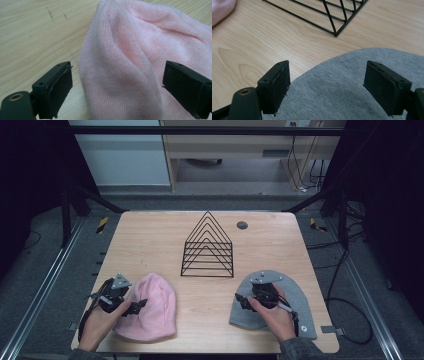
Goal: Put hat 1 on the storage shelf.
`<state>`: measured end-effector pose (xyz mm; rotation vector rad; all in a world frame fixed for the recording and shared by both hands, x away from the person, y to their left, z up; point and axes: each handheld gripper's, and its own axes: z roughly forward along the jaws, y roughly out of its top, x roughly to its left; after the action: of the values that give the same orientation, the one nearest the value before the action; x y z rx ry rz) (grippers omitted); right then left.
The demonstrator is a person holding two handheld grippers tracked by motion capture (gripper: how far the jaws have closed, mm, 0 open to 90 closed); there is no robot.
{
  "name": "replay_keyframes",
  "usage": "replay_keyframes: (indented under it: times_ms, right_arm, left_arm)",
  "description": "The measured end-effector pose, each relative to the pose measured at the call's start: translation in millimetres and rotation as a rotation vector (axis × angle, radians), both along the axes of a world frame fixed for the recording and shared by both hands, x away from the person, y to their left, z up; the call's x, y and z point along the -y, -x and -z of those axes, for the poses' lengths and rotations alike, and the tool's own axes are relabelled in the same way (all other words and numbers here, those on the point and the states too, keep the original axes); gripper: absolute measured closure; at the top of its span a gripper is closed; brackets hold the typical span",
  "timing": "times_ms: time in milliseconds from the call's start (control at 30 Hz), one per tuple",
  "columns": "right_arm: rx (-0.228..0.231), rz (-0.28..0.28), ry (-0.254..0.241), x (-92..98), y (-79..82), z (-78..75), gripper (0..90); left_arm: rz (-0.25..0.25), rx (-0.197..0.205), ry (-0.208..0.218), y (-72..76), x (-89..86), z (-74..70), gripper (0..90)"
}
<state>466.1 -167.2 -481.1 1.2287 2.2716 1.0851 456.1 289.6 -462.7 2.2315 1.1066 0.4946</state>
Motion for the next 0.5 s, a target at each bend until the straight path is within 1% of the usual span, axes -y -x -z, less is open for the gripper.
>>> replay_keyframes:
  times_ms: [67, 100, 167, 200, 233, 267, 300, 367, 400, 467, 500]
  right_arm:
    - [0.004, 0.002, 0.009, 0.4, -0.1, 0.2, 21.7]
    - [0.004, 0.003, 0.012, 0.7, -0.3, 0.4, 21.8]
    - [-0.001, 0.001, 0.016, 1.0, -0.7, 1.0, 21.8]
    - [-0.007, 0.002, 0.019, 0.9, -0.7, 1.4, 21.7]
    - [-0.014, 0.001, 0.021, 0.7, -0.3, 2.1, 21.5]
    - [-0.014, 0.002, 0.027, 0.7, -0.4, 2.4, 21.3]
    - [-0.016, 0.002, 0.026, 0.3, -0.2, 2.5, 21.3]
    - [-0.023, 0.002, 0.03, -0.4, 0.3, 2.8, 20.9]
    - [-0.021, 0.0, 0.034, -0.4, 0.1, 3.1, 20.9]
    - [-0.021, -0.001, 0.039, -0.5, 0.3, 3.0, 20.5]
    - [-0.024, 0.001, 0.042, -0.5, 0.3, 3.0, 20.3]
  left_arm:
    - [-0.004, 0.003, 0.01, 0.5, -0.4, -1.9, 8.6]
    - [-0.012, 0.009, 0.021, 0.5, -1.0, -2.7, 8.7]
    - [-0.008, 0.012, 0.032, 0.5, -2.6, -4.9, 9.1]
    - [-0.012, 0.012, 0.043, 0.5, -3.8, -7.8, 9.2]
    - [-0.003, 0.016, 0.049, 0.0, -4.7, -11.1, 9.5]
    - [0.005, 0.016, 0.048, -0.9, -5.2, -13.9, 9.8]
    - [0.011, 0.008, 0.044, -2.7, -5.3, -17.5, 10.1]
    - [0.025, -0.018, 0.014, -9.7, -5.5, -25.6, 10.3]
    - [0.031, -0.028, 0.006, -12.5, -5.8, -28.9, 11.6]
    - [0.022, -0.022, 0.006, -20.2, -6.4, -37.4, 15.1]
    - [0.028, -0.03, -0.001, -24.3, -6.3, -41.2, 16.0]
